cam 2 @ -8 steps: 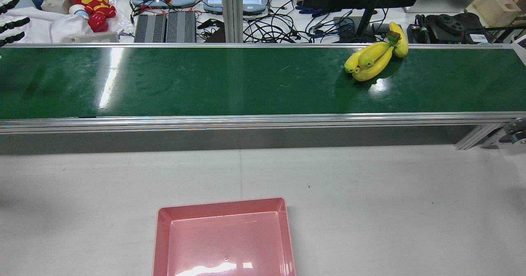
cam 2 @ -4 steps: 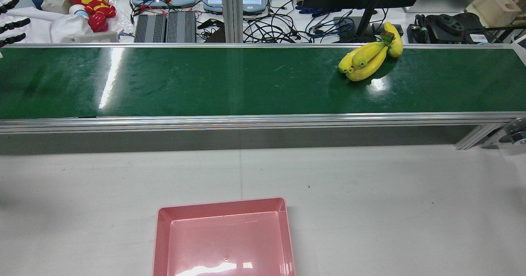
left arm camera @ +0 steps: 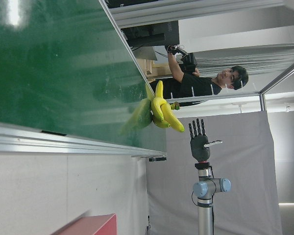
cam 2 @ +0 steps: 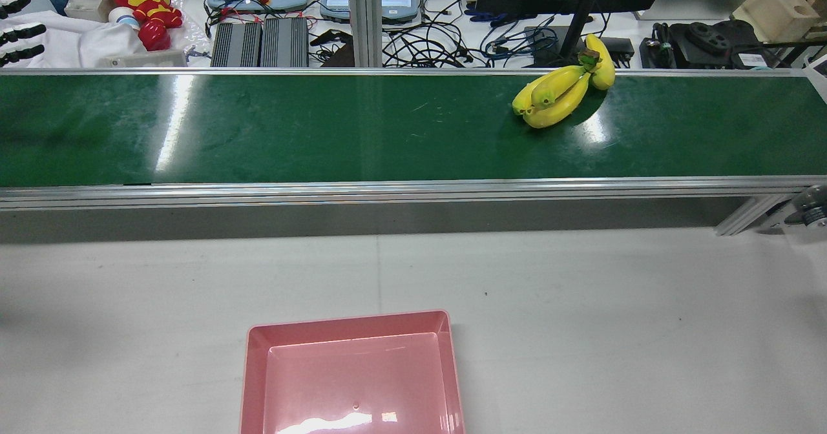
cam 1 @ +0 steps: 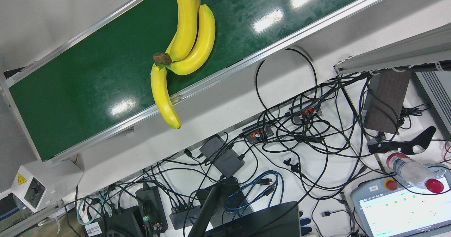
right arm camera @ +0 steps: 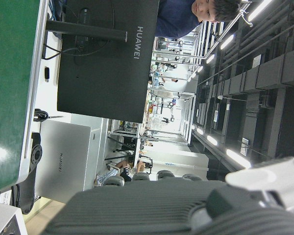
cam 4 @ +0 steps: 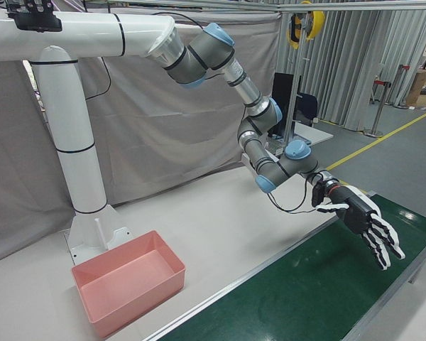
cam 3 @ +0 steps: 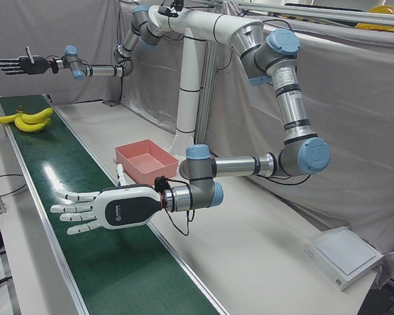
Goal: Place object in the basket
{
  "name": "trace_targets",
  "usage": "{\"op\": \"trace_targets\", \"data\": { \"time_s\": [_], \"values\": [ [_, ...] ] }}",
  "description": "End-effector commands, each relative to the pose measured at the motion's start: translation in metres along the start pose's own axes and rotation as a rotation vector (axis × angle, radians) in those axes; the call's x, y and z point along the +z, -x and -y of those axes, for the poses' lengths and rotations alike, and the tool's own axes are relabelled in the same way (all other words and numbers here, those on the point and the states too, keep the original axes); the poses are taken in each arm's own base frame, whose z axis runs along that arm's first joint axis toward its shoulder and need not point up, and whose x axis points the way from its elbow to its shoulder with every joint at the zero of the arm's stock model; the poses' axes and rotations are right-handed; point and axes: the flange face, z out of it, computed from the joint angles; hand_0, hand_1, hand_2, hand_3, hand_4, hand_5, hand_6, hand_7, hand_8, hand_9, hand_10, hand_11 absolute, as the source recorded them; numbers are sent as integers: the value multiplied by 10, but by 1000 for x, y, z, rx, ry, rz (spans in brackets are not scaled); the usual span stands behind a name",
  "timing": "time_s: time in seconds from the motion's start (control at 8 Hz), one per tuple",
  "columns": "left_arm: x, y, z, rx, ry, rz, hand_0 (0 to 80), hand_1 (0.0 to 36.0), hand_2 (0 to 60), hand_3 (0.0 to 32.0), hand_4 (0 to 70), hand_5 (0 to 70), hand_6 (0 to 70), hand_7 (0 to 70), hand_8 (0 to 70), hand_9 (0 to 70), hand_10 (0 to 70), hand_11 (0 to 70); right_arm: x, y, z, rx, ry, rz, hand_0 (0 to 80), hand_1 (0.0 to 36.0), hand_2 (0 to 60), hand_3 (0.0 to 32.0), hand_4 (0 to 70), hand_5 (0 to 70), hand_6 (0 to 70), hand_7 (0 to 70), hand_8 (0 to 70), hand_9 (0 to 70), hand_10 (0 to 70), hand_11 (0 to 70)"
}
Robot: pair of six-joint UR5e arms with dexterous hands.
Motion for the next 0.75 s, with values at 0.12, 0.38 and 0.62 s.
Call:
{"op": "trace_targets", "data": {
  "time_s": [0.12, 0.38, 0.62],
  "values": [
    [0, -2, 0, -6, 0, -5, 566, 163, 0, 32, 146, 204, 17, 84, 96, 112, 53, 97, 0, 0, 0, 1, 0, -1, 0, 0, 0, 0, 0, 0, 0, 0, 0, 0, 0, 0],
    [-1, -10, 1, -3, -2, -17, 623, 214, 0, 96, 105, 173, 3, 72, 83, 95, 53, 103, 0, 0, 0, 1, 0, 1, 0, 0, 0, 0, 0, 0, 0, 0, 0, 0, 0, 0],
    [-1, -10, 1, -3, -2, -17, 621, 205, 0, 98, 106, 176, 6, 71, 83, 97, 56, 107, 0, 0, 0, 1, 0, -1, 0, 0, 0, 0, 0, 0, 0, 0, 0, 0, 0, 0]
  ]
}}
